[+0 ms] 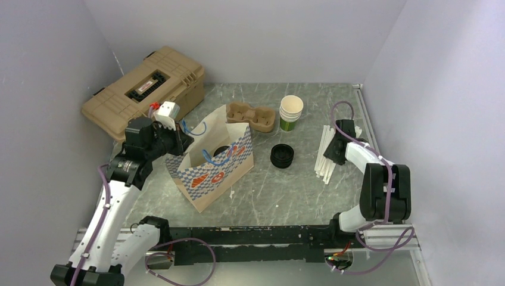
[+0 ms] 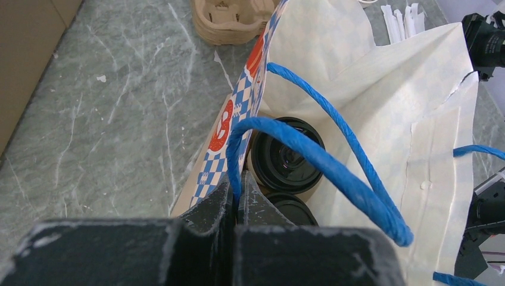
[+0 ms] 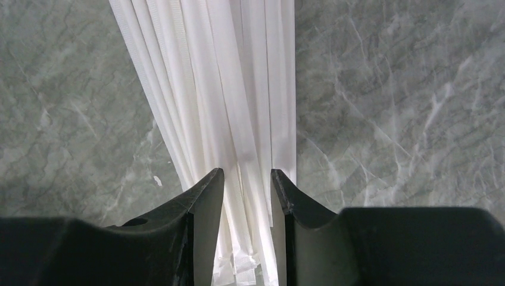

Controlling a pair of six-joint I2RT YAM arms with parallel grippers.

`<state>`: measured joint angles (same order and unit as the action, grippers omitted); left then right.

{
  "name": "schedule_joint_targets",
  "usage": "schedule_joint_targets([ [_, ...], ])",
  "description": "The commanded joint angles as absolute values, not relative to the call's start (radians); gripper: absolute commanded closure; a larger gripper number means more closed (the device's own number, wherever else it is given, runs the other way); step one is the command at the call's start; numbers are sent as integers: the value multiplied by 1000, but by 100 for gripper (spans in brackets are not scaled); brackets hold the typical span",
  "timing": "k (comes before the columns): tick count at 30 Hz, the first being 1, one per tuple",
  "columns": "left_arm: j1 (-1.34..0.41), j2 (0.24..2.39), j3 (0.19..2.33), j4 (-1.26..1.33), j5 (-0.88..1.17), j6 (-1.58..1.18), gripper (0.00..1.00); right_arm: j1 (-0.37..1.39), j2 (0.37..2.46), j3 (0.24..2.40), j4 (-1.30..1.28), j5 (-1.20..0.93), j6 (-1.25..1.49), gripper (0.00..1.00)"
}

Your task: Pack the takeout coffee

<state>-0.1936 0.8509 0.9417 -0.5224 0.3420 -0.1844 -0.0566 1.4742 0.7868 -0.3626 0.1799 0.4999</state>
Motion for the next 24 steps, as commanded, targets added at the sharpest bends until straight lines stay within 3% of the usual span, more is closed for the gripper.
schedule_joint_targets([
  [1, -199, 833, 939, -526, 336, -171, 100, -64, 1500, 837, -311, 159, 505, 62],
  [9, -199, 829, 936, -531, 337, -168, 100, -64, 1526, 838, -304, 178, 493, 78],
  [12, -199, 826, 936, -531, 335, -168, 100, -64, 1539, 843, -310, 182, 491, 79],
  [16, -199, 823, 936, -533, 337, -169, 100, -64, 1540, 840, -310, 191, 490, 57],
  [20, -201, 820, 935, -533, 335, -167, 100, -64, 1555, 844, -316, 190, 488, 50],
  [21, -201, 820, 936, -534, 334, -167, 100, -64, 1555, 843, -314, 189, 488, 51],
  [24, -202, 816, 936, -537, 330, -165, 100, -64, 1545, 841, -313, 191, 488, 67],
])
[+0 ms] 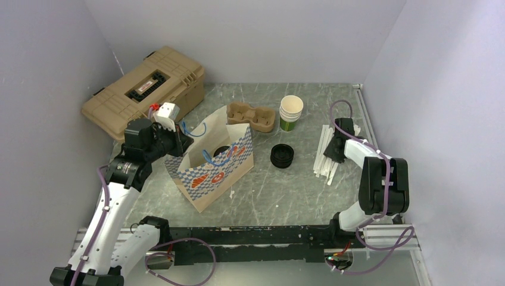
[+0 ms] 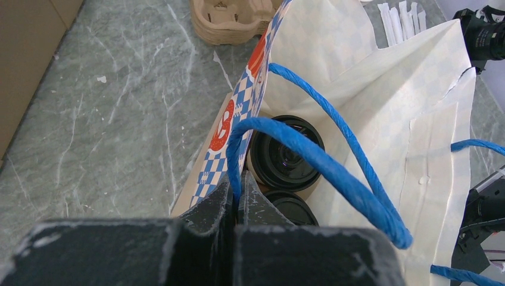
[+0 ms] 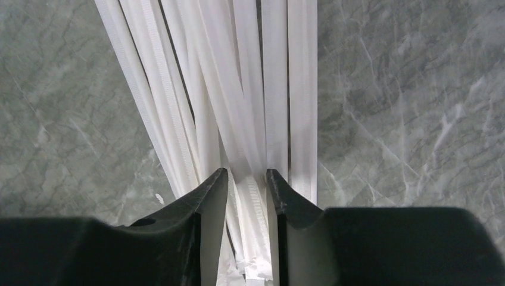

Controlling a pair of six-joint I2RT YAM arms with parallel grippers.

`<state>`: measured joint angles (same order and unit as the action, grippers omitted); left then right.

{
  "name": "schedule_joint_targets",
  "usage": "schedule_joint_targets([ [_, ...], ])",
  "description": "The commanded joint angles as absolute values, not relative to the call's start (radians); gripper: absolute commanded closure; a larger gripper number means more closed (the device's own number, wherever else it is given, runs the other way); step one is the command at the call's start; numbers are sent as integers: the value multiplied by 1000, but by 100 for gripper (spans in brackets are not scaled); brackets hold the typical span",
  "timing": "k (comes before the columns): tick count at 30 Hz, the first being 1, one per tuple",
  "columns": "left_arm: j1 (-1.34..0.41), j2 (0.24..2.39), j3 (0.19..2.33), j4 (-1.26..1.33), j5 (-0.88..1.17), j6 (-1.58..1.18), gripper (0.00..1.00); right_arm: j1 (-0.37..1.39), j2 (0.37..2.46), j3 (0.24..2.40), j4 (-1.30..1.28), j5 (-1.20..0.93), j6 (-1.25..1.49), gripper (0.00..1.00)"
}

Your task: Pack the takeout coffee

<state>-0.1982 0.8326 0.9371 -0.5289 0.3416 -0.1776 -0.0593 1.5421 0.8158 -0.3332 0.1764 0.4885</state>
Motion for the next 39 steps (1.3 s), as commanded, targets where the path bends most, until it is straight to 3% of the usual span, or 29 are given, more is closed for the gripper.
schedule_joint_targets([
  [1, -202, 814, 936, -538, 330, -166, 100, -64, 1540, 841, -318, 194, 488, 73],
  [2, -204, 814, 936, -537, 330, -165, 100, -64, 1532, 842, -322, 197, 488, 81],
  [6, -204, 811, 936, -535, 333, -167, 100, -64, 1484, 840, -340, 209, 490, 91],
  [16, -204, 803, 934, -536, 334, -166, 100, -61, 1310, 847, -409, 192, 488, 100],
  [24, -206, 802, 933, -535, 343, -164, 100, -7, 1057, 820, -393, 7, 425, 100],
  [32, -201, 808, 934, -528, 362, -165, 100, 218, 696, 867, -304, -151, 431, 100],
  [39, -195, 809, 932, -525, 359, -171, 100, 400, 695, 986, -147, -259, 458, 100],
])
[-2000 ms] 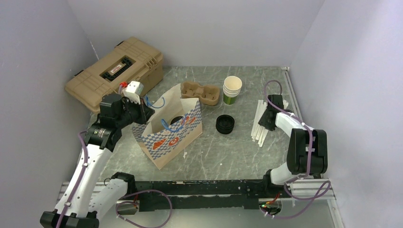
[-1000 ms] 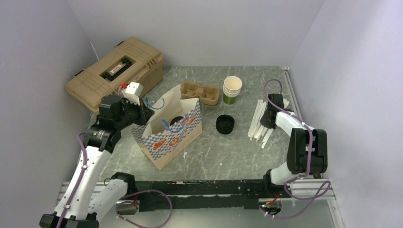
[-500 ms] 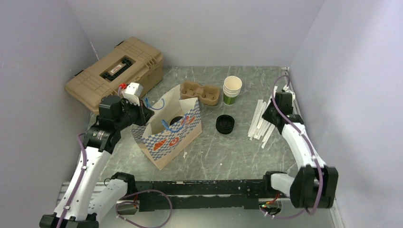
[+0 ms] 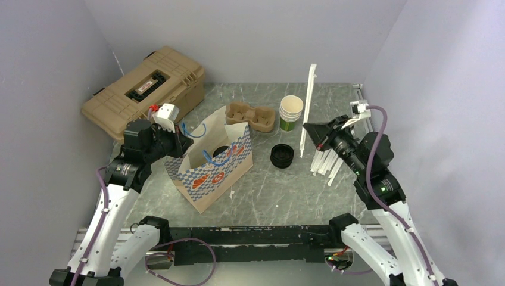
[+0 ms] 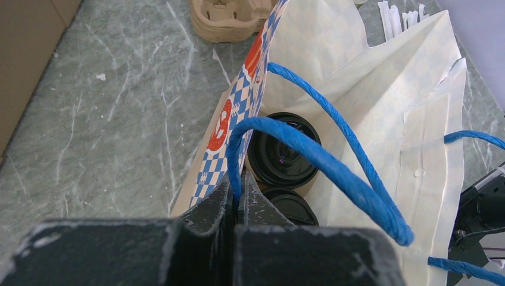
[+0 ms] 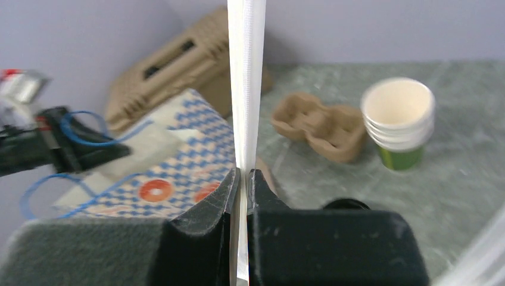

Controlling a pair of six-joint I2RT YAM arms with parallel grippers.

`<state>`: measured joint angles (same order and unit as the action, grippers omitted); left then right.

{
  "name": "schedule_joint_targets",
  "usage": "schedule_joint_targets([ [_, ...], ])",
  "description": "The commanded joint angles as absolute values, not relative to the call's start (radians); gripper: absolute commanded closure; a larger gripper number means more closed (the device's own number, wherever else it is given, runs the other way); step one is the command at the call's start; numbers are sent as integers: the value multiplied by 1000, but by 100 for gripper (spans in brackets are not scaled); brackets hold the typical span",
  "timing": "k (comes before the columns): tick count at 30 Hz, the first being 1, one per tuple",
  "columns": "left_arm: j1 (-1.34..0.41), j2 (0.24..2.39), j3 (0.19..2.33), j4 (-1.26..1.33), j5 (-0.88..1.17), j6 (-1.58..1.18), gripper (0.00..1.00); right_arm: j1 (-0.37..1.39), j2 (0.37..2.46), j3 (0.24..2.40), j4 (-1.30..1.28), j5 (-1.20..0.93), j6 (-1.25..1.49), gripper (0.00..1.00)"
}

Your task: Pack the takeout coffee

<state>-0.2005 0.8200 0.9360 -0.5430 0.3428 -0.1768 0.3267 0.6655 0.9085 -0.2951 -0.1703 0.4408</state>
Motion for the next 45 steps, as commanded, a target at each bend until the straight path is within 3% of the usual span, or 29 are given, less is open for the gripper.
schedule_joint_targets([
  [1, -194, 807, 931, -524, 358, -173, 100, 423, 703, 995, -122, -264, 459, 100],
  [8, -190, 778, 921, -512, 360, -176, 100, 558, 818, 1084, 37, -290, 449, 100],
  [15, -190, 767, 912, -497, 391, -184, 100, 780, 995, 1194, 222, -159, 287, 100],
  [28, -190, 760, 907, -496, 394, -182, 100, 887, 1358, 1329, 516, -182, 211, 100],
  [45, -190, 761, 911, -500, 385, -181, 100, 953, 1488, 1010, 867, -115, 187, 100],
])
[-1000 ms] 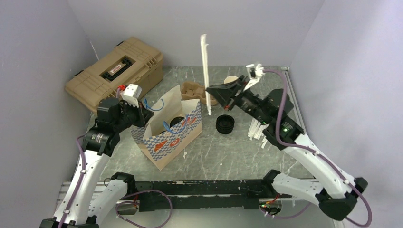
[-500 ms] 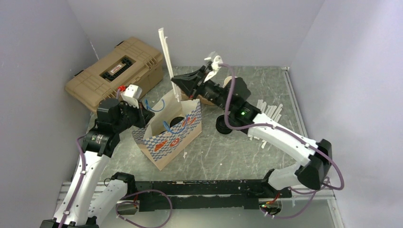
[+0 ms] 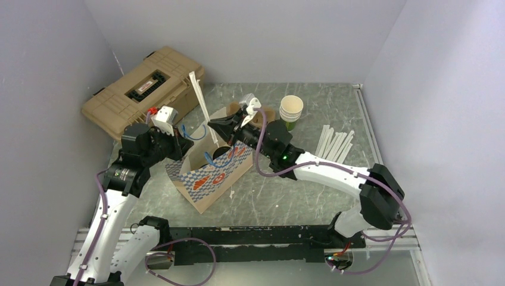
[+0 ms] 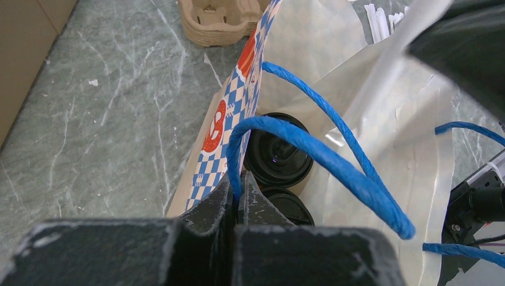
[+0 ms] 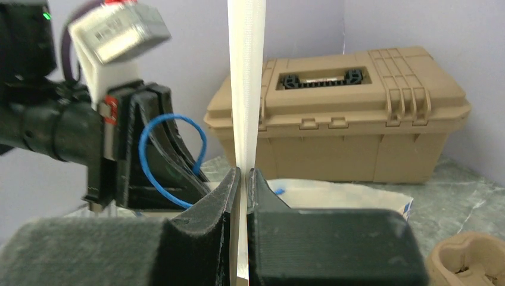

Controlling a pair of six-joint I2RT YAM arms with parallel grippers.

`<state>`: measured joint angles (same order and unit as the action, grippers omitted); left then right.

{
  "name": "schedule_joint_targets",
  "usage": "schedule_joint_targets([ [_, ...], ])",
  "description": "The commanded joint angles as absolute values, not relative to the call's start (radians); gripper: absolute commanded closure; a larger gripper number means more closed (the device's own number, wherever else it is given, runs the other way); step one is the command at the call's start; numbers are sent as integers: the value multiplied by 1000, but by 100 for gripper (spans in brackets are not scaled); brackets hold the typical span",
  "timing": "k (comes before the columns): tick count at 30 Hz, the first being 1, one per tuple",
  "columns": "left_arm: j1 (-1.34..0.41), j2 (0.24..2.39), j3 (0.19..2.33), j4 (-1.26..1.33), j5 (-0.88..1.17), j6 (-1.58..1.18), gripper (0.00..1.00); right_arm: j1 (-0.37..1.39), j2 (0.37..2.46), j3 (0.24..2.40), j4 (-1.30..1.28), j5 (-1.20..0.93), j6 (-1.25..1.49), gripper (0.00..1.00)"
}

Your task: Pack the takeout coffee

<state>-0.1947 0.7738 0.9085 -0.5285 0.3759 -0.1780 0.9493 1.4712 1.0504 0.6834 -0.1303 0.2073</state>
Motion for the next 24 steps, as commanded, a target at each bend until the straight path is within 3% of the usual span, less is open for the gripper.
schedule_joint_targets([
  [1, -190, 762, 911, -500, 386, -181, 100, 953, 1494, 996, 890, -115, 182, 100],
  [13, -189, 767, 913, -503, 387, -177, 100, 953, 1616, 1015, 972, -82, 121, 100],
  [17, -189, 769, 914, -503, 388, -175, 100, 953, 1622, 988, 1000, -77, 112, 74],
  [21, -189, 772, 915, -503, 389, -174, 100, 953, 1611, 954, 1049, -47, 102, 30],
  [24, -189, 777, 917, -504, 387, -171, 100, 951, 1593, 949, 1046, -42, 91, 24],
])
